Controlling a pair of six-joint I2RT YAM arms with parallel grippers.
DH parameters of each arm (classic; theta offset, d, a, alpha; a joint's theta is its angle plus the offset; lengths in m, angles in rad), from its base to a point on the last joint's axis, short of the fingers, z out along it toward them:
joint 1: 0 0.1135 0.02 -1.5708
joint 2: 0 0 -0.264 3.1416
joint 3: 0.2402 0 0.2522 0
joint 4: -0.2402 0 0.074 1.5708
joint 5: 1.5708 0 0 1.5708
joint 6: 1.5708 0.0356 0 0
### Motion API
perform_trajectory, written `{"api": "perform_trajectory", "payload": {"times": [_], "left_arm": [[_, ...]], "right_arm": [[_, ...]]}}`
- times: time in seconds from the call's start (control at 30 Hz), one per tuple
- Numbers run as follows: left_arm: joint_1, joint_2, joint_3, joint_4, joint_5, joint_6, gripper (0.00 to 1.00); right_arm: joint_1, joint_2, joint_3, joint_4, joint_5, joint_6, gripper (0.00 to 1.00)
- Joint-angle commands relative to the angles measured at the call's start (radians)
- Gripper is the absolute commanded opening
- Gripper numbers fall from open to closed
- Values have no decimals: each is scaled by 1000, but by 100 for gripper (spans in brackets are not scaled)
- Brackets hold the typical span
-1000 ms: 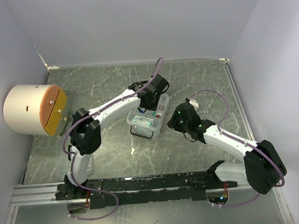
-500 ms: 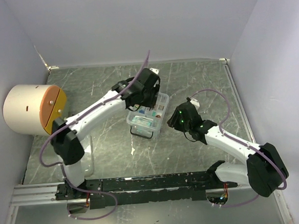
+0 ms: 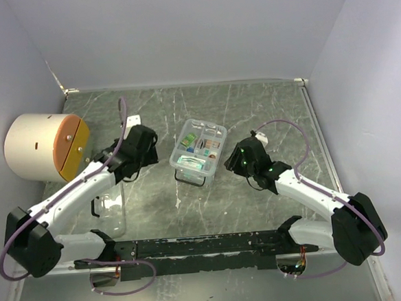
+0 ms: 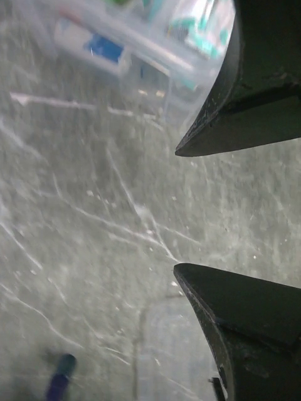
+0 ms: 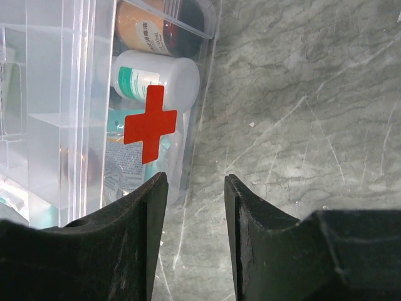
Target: Organize the medicine kit
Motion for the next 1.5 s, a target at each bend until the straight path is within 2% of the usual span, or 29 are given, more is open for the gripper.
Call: {"api": "perform_trajectory", "payload": {"times": [0.0, 0.1, 0.3, 0.5, 0.63, 0.87, 1.37, 1.47], "left_arm": [[7, -86, -138, 57, -125, -145, 81], [28, -92, -229, 37, -174, -208, 85], [98, -131, -389, 39, -133, -367, 99], [153, -162, -424, 1, -202, -438, 100], [206, -151, -448, 14, -183, -457, 100], [282, -86, -496, 108, -54, -431, 100], [283, 36, -438, 290, 331, -310, 87], [284, 74, -402, 338, 415, -246, 85]], "right_arm": [[-1, -11, 2, 16, 12, 3, 42], [-1, -16, 5, 10, 18, 1, 42], [-1, -40, 10, -6, 24, -1, 42], [-1, -20, 22, -12, 20, -9, 42], [-1, -12, 13, 3, 17, -3, 42], [-1, -3, 17, -1, 21, -8, 42], [0, -56, 46, -59, 101, -14, 42], [0, -56, 47, -60, 104, -15, 42]]}}
